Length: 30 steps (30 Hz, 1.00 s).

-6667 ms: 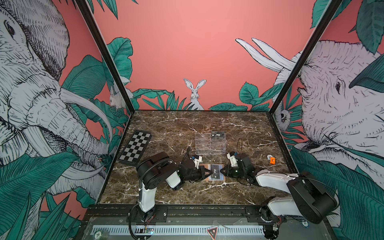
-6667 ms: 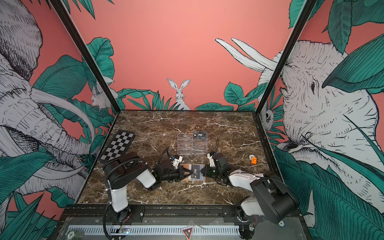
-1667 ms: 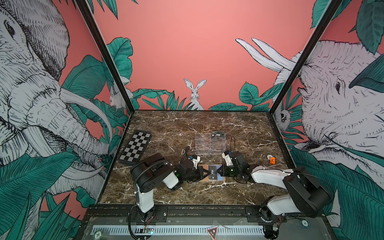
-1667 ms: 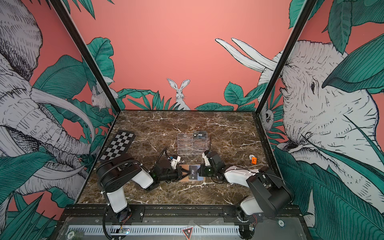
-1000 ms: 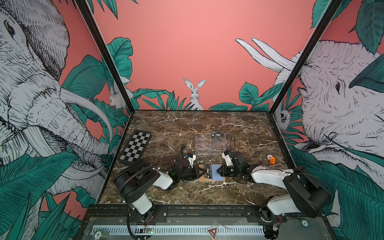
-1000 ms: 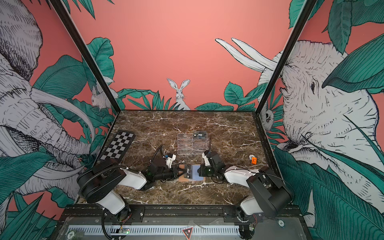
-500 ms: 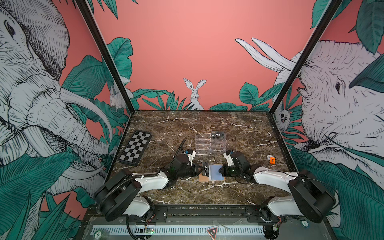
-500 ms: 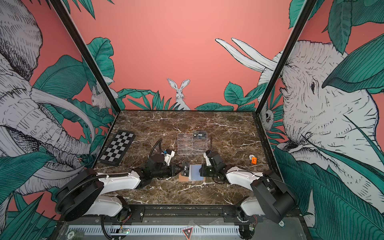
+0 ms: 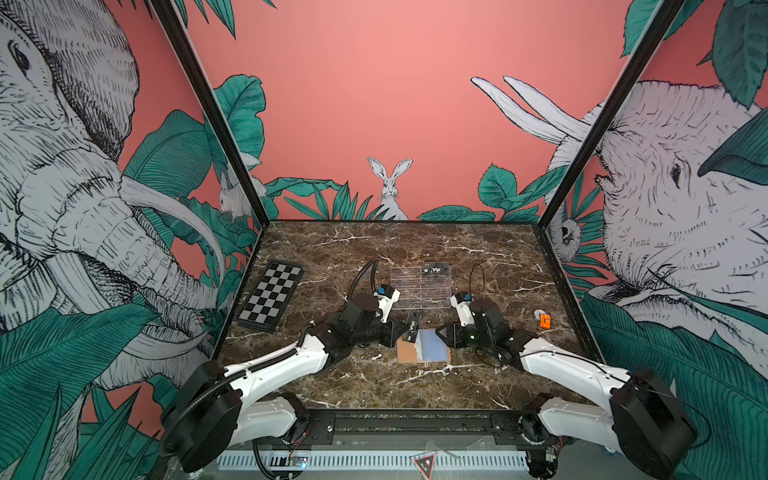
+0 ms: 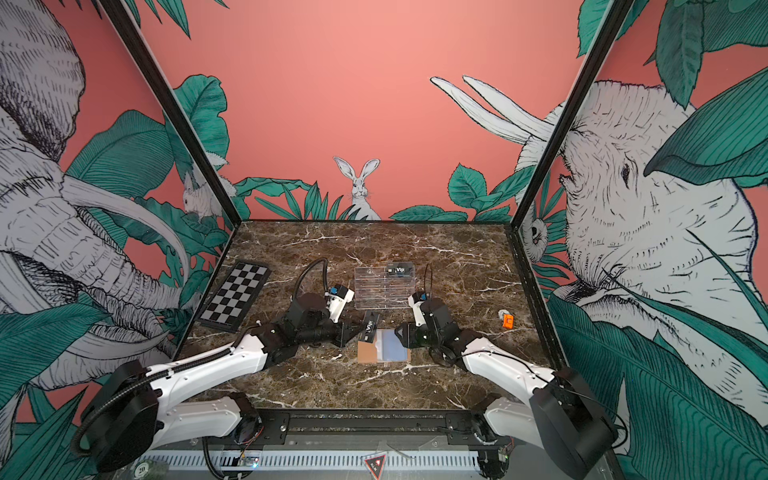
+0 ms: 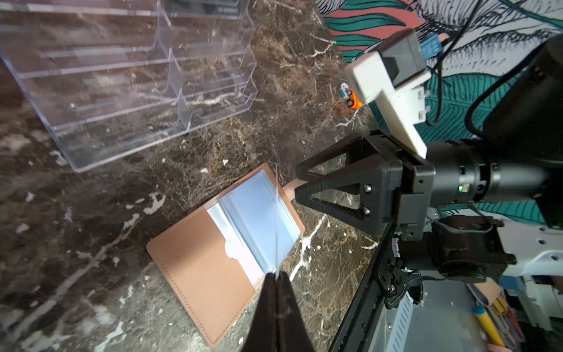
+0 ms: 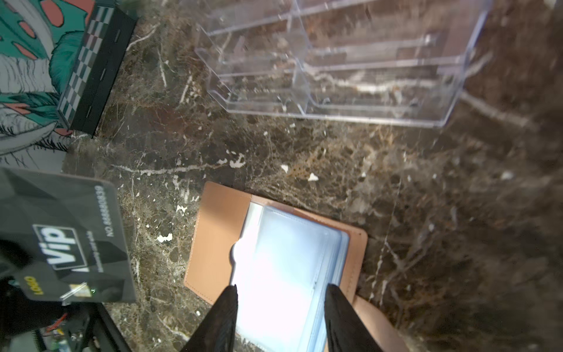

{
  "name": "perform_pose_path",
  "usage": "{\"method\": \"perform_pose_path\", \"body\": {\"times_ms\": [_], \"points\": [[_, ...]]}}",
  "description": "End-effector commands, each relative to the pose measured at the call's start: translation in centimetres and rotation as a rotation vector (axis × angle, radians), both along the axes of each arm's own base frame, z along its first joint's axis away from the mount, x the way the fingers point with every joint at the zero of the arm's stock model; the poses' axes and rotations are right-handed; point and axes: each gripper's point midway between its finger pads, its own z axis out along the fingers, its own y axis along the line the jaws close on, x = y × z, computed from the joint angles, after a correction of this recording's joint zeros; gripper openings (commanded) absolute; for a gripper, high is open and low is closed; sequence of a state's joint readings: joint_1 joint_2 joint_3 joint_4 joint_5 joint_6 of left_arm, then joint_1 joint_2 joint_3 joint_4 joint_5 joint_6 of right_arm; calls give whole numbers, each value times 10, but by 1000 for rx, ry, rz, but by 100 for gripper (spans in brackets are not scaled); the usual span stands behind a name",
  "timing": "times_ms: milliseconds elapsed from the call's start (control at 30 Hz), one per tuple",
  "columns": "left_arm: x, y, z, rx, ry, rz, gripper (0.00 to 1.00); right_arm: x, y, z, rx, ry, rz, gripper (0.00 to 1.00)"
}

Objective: Take the credit cards out of the card holder
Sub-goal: Take out the credit card from the card slot, then pass the credit card.

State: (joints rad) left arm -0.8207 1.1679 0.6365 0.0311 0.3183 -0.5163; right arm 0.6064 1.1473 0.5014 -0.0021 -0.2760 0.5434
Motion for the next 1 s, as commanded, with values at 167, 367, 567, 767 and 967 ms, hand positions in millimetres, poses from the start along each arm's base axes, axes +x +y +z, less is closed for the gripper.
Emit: {"method": "perform_pose_path", "body": {"times_ms": [167, 367, 567, 767, 967], "points": [[-9, 18, 25, 162, -210, -146, 0, 16, -25, 41, -61, -229, 17, 80], [-29, 8, 50, 96, -318, -297, 0, 8, -23, 69, -38, -405, 132, 95], [-40, 2, 54, 99, -359, -377, 0, -2, -15, 91, 41, -611, 234, 95], [-50, 1, 56, 84, -412, -434, 0, -21, -6, 100, 97, -785, 351, 93], [-43, 1, 57, 156, -453, -441, 0, -22, -7, 105, 91, -841, 353, 93]]}}
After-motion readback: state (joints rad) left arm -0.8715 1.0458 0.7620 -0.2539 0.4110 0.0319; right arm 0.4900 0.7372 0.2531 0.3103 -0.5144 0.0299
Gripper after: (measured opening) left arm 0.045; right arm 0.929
